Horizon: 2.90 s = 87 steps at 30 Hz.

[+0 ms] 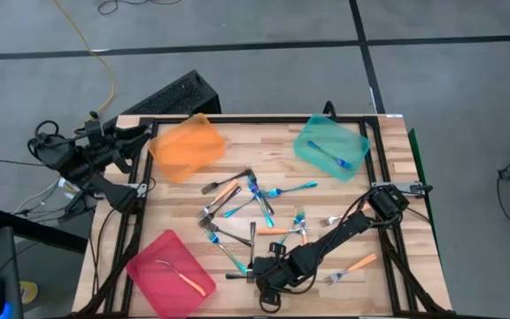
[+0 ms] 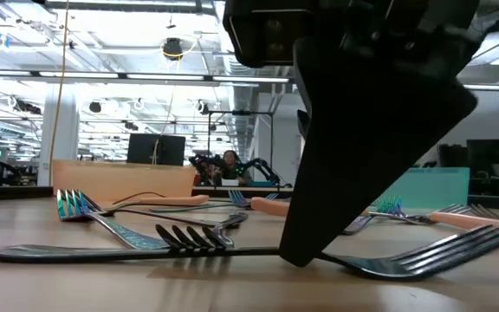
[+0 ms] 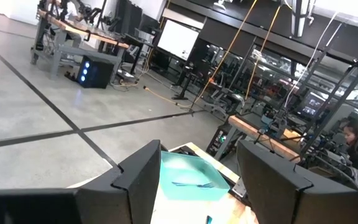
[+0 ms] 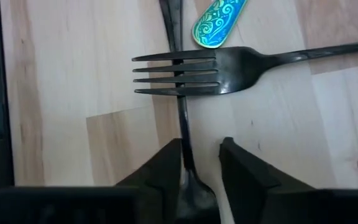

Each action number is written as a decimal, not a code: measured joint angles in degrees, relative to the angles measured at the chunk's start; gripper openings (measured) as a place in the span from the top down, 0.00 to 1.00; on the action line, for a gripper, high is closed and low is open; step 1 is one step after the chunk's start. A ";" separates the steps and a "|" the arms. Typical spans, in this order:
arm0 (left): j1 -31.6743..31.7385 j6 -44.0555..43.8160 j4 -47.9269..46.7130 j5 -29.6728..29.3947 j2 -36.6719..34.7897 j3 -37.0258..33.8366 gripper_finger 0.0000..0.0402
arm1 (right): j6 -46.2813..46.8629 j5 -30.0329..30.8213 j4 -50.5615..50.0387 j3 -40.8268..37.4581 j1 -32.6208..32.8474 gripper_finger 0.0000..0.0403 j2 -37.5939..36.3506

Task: Sort silverware by color (type)
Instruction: Put the black fork into the orange bin

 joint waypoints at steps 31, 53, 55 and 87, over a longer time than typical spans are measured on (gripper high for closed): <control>-0.01 -0.05 -0.01 0.09 0.00 0.00 0.51 | -6.41 -3.90 -9.67 11.36 -2.58 0.94 -1.05; 0.00 -1.31 0.00 0.09 0.00 0.00 0.51 | -22.73 -3.02 -12.59 17.75 -19.01 0.93 -1.20; -0.02 -1.31 -0.01 -0.11 0.00 0.00 0.51 | -22.95 -3.01 -10.66 17.75 -21.17 0.93 -1.20; -0.02 -0.02 -0.02 -4.50 0.00 0.00 0.51 | -32.30 -10.70 30.66 17.81 -48.69 0.93 -0.79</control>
